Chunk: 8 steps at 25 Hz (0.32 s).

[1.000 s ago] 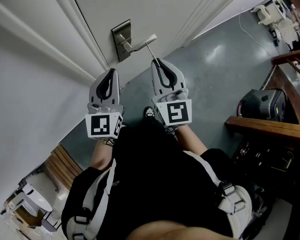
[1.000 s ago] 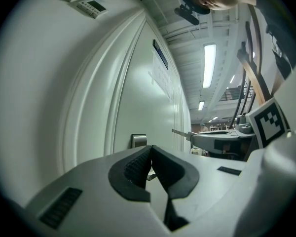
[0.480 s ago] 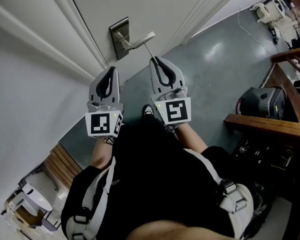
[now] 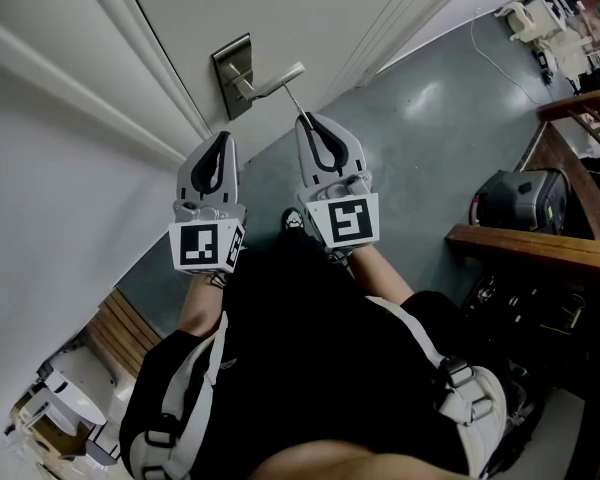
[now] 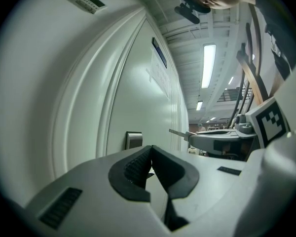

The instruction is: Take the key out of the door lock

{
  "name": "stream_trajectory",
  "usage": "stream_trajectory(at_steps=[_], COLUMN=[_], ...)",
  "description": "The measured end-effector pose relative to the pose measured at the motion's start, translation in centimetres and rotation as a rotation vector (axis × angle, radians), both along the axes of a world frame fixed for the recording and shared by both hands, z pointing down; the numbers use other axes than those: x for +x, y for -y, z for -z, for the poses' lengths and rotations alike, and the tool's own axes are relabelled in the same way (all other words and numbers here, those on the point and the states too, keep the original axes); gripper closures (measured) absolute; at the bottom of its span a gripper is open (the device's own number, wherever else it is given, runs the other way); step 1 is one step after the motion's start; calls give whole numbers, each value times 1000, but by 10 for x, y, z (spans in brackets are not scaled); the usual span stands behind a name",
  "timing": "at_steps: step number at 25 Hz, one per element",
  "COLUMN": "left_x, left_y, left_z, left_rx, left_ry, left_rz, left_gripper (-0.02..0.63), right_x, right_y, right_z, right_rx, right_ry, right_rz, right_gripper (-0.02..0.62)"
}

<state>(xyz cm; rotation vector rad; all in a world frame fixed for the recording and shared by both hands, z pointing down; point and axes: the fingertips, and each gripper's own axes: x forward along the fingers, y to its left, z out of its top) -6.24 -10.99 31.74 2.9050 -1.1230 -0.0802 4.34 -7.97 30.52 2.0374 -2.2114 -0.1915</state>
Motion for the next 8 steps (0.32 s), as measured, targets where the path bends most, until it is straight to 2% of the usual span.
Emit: stream_trajectory(at_steps=[8], left_x=[9], left_y=[-4], left_z=[1], left_rx=[-4], left_ry=[-1], left_rz=[-16], left_gripper=[583], right_x=[10], right_y=[-4], right_z=[0], right_rx=[-4], right_ry=[9], right_rz=[-18], right_gripper=[564])
